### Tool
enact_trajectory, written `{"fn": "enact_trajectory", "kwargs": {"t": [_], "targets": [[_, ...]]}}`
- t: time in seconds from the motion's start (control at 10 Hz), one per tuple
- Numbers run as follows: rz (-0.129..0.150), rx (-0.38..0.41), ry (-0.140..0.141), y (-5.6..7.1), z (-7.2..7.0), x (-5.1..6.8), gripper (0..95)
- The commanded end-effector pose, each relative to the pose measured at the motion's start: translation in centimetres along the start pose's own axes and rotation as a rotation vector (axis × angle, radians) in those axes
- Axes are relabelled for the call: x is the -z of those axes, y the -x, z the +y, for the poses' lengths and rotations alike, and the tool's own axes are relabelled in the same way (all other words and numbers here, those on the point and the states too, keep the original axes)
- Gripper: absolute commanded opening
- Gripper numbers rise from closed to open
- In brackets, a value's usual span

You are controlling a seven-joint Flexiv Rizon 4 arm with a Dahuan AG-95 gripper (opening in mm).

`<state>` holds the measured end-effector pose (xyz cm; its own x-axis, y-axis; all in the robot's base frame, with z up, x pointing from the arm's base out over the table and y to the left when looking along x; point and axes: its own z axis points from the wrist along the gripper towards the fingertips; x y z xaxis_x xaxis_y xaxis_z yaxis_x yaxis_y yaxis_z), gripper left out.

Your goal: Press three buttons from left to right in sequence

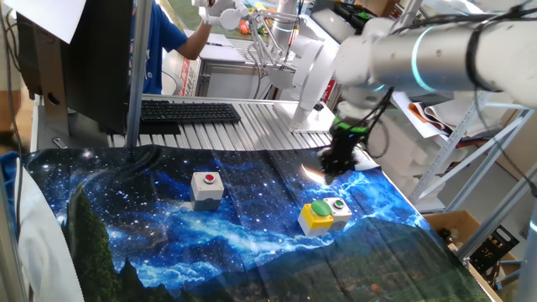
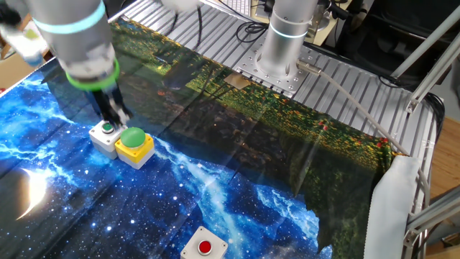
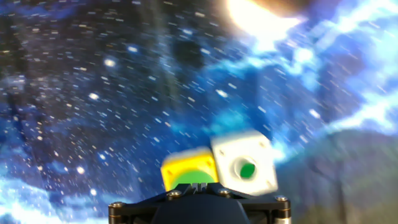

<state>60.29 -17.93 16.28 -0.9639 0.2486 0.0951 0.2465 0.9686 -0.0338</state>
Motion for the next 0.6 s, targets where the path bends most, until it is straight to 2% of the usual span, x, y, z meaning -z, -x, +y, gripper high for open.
{"fn": "enact_trajectory", "kwargs": {"t": [0.1, 0.6], "targets": [[0.004, -0.017, -0.006, -0.52, -0.55, 0.61, 0.0], [0.008, -0.013, -0.006, -0.52, -0.55, 0.61, 0.0]]}}
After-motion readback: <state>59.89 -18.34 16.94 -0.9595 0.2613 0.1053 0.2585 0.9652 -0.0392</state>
